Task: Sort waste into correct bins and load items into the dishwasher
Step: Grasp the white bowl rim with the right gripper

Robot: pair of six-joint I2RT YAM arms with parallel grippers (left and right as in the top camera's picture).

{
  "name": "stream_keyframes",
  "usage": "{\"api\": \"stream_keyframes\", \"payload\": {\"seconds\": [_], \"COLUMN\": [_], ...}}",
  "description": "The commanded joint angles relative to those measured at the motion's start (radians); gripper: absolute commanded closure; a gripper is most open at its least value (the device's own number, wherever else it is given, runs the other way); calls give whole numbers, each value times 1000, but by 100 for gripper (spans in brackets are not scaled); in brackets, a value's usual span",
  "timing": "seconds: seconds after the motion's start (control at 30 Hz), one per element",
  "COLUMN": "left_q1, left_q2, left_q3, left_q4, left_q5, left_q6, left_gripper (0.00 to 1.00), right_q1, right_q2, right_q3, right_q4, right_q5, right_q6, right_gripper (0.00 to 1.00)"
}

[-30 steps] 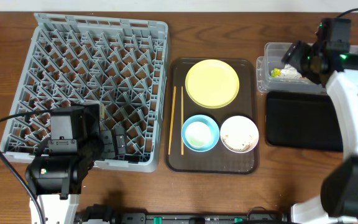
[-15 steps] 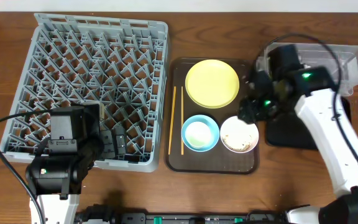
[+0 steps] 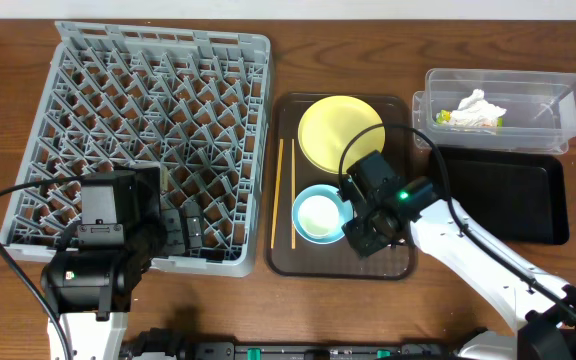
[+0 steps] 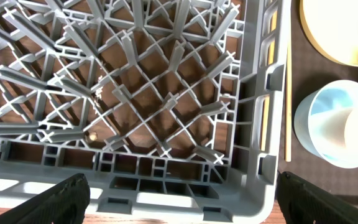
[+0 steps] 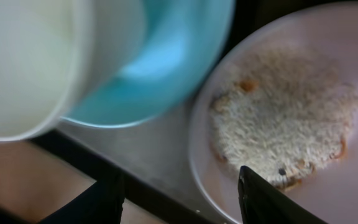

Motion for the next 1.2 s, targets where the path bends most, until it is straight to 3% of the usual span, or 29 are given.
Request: {"api": "stream_keyframes", "payload": {"seconds": [0.0, 0.1, 0.4, 0.57, 0.8, 1.17], "left_q1": [5, 5, 5, 5, 5, 5], "left_q2": [-1, -1, -1, -1, -1, -1], "left_q3": [18, 18, 18, 18, 18, 18], "left_q4": [-3, -2, -3, -3, -3, -3], "left_q5": [2, 2, 2, 2, 2, 2], "left_q6": [-9, -9, -9, -9, -9, -9], "left_gripper": [4, 4, 4, 4, 4, 4], "right_q1": [14, 14, 14, 14, 14, 14], "right_q2": [-17, -17, -17, -17, -17, -19], "right_q3": [-45, -81, -159, -159, -159, -140], "right_q4": [49, 82, 180, 206, 214, 219], "right_q5": [79, 79, 65, 89, 121, 101], "right_q6": [93, 92, 96, 95, 95, 114], "right_gripper": [48, 58, 74, 76, 90, 99]}}
